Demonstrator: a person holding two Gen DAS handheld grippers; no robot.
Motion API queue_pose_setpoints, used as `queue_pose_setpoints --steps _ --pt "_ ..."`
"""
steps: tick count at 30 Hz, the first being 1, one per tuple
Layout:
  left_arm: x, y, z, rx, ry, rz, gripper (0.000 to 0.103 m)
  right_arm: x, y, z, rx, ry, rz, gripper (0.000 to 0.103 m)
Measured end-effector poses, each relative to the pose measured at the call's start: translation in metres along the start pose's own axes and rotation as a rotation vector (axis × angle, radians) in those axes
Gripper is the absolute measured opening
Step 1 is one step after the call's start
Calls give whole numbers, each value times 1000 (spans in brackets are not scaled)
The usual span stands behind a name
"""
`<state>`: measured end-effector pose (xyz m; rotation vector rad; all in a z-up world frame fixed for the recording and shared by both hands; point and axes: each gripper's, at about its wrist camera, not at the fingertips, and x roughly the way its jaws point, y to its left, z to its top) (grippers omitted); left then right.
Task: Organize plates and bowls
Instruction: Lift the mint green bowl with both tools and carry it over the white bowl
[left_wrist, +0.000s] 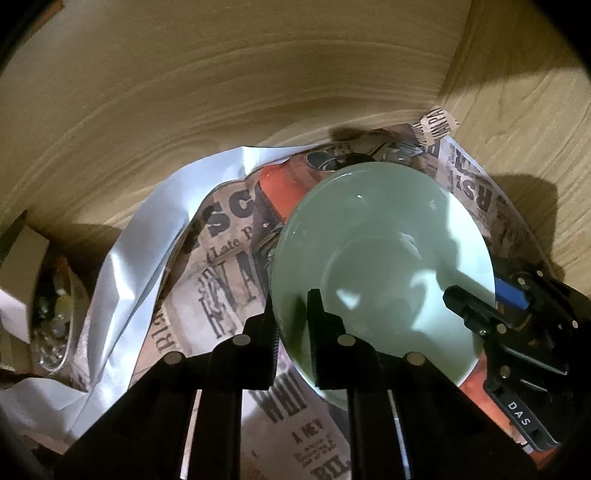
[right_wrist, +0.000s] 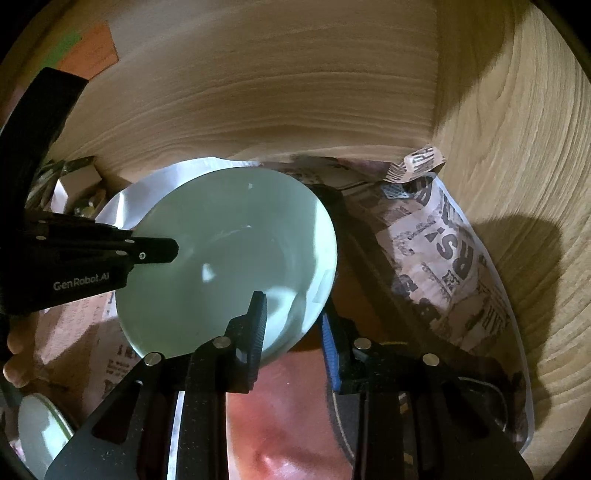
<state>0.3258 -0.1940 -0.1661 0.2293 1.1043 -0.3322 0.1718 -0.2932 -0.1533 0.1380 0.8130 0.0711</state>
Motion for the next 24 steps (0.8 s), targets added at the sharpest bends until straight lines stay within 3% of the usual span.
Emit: queue_pose_setpoints --steps 24 --pt "-110 15 -76 -47 -188 9 13 -89 57 -13 -59 -151 66 25"
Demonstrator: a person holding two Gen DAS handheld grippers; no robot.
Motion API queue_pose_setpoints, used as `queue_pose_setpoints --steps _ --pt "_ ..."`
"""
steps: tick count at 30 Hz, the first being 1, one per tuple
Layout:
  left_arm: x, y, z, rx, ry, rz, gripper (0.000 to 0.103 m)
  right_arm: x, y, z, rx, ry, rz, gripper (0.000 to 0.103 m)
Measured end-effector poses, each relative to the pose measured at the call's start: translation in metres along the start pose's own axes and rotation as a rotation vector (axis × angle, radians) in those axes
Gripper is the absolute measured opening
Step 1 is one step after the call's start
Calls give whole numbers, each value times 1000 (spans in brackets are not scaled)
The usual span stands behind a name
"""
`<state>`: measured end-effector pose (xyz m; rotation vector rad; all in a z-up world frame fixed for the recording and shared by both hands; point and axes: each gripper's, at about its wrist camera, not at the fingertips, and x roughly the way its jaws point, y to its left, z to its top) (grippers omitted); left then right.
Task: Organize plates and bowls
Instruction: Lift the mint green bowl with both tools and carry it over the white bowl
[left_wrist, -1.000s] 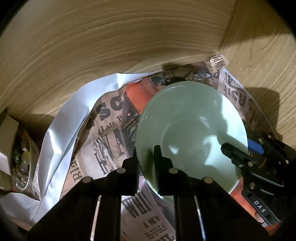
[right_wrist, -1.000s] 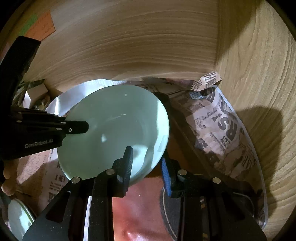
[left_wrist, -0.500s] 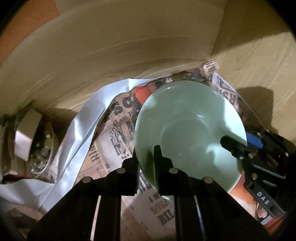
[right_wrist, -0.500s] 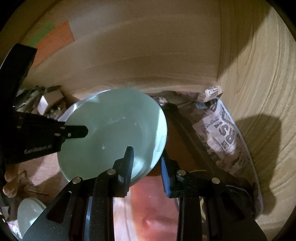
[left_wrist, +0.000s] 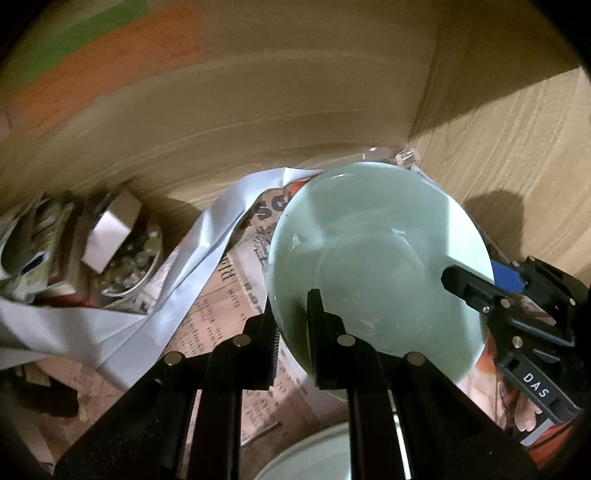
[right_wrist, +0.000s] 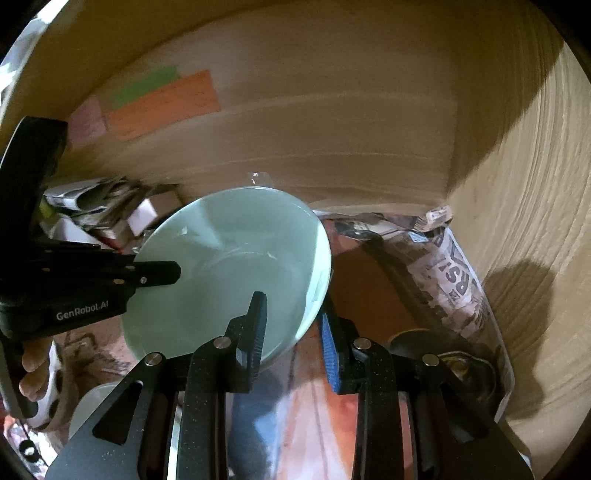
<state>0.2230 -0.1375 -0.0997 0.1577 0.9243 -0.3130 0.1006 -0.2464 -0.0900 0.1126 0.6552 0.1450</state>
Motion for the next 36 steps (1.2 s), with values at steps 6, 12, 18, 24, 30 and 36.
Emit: queue_pose_setpoints --steps 6,12,18,24,30,36 --pt "-29 8 -19 -18 -48 10 13 -13 19 -6 -22 -17 17 25" --pt "-53 21 -40 -49 -73 19 13 -24 42 -11 -46 -30 41 25" --pt "-81 38 -64 -87 -102 31 13 -32 64 -17 -71 -35 72 25" --pt "-104 53 -86 -119 -132 55 13 -40 89 -24 -102 -40 106 25" --pt "-129 70 -116 -150 -169 90 13 -48 113 -30 -135 -48 151 25" --pt "-147 84 -144 -178 -188 130 13 -50 136 -39 -163 -41 200 25"
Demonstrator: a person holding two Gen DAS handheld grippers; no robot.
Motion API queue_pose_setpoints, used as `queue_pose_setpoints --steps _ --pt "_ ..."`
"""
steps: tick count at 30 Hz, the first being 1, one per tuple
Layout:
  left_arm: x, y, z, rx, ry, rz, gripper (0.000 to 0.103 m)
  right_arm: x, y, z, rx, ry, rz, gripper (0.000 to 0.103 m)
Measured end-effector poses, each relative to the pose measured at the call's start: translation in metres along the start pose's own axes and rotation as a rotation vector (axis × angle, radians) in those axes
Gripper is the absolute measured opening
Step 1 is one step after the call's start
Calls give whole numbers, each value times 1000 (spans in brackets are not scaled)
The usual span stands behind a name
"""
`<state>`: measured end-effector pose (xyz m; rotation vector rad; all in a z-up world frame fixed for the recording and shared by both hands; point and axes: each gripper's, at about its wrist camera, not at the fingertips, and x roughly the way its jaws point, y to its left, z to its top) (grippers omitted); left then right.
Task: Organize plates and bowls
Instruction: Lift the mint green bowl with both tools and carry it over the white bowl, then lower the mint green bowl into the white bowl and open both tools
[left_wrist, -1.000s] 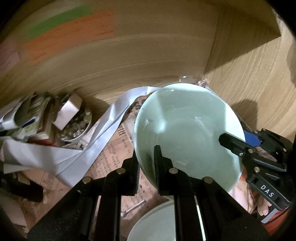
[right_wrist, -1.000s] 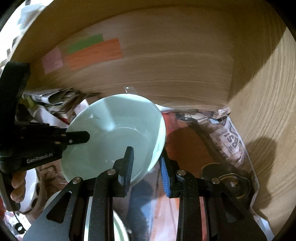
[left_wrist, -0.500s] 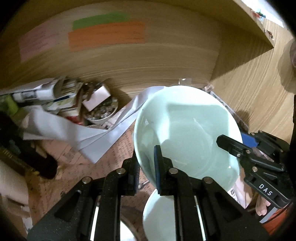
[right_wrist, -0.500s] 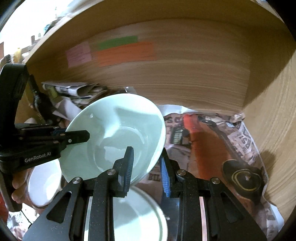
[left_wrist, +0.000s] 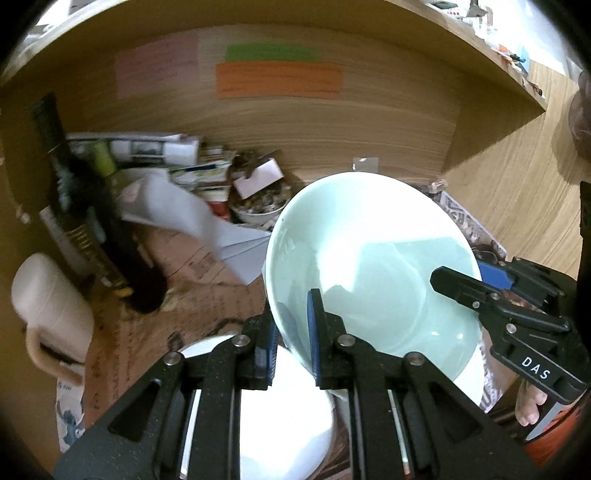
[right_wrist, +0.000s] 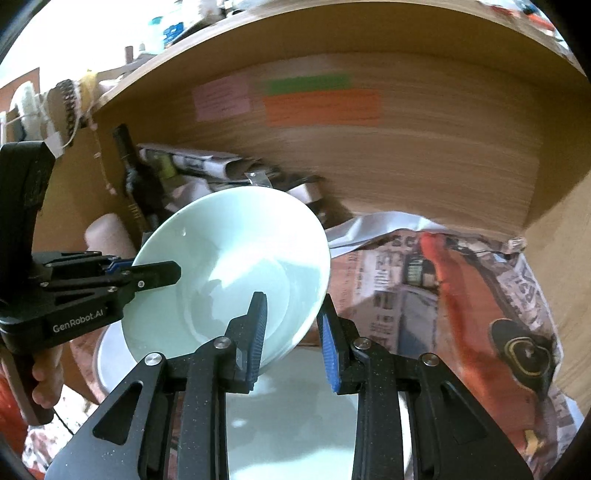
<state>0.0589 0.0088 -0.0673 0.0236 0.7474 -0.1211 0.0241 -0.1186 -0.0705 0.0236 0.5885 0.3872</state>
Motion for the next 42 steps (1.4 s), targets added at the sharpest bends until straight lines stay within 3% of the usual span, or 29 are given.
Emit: queue_pose_setpoints --steps 18,32,42 --pt "-39 45 -58 -95 -54 113 13 17 60 -20 -74 59 137 25" --pt "-25 80 -98 -214 1 113 13 47 88 -35 -111 147 181 25" --pt "-23 84 -108 -219 -2 130 13 55 94 -41 -118 180 194 25"
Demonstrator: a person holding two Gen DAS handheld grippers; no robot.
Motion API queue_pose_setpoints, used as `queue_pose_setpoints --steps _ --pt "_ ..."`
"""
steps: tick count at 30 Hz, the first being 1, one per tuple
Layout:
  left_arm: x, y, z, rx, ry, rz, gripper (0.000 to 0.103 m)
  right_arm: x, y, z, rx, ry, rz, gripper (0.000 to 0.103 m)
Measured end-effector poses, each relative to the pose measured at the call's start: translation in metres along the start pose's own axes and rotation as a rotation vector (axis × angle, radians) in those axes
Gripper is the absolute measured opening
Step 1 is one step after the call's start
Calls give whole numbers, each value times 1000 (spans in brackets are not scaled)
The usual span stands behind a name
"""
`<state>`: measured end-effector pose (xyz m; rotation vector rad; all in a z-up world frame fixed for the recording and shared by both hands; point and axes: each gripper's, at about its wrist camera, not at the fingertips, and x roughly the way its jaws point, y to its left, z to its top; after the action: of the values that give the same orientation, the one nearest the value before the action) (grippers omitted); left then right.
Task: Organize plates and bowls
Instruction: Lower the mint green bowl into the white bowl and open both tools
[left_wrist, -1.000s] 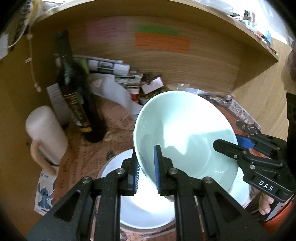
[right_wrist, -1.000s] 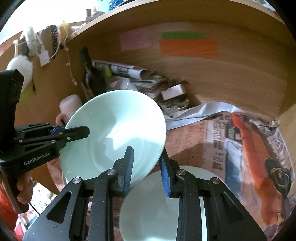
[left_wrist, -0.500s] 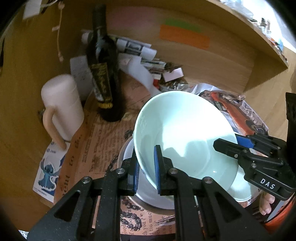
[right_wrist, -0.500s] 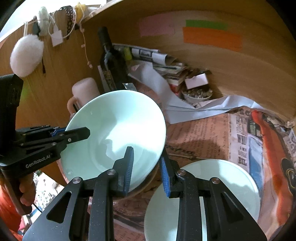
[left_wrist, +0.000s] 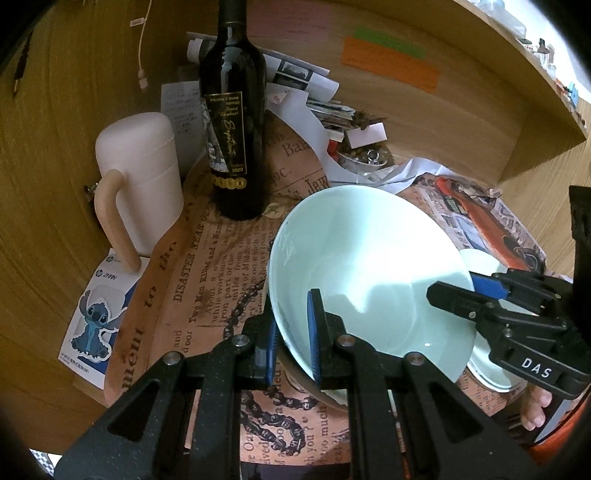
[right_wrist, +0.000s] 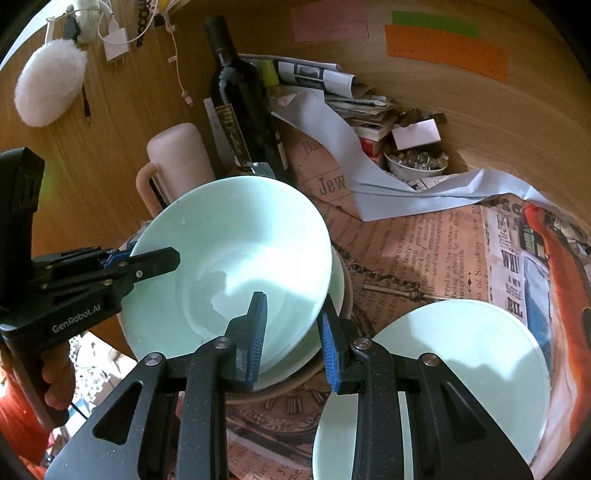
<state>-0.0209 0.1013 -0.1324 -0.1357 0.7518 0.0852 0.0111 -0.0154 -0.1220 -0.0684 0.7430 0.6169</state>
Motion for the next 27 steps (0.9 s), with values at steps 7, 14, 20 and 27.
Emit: queue_pose_setpoints --steps 7,14,20,27 --pt "5 2 -1 -3 6 -3 13 0 3 1 -21 -9 -24 25" --pt "5 -6 -3 48 -1 47 14 -3 6 2 -55 -25 -71 28" --pt "6 -23 -1 145 -41 133 18 -6 10 1 -95 -42 -94 28" --pt "-7 -8 4 81 -65 85 23 -4 6 2 -69 -35 -87 28"
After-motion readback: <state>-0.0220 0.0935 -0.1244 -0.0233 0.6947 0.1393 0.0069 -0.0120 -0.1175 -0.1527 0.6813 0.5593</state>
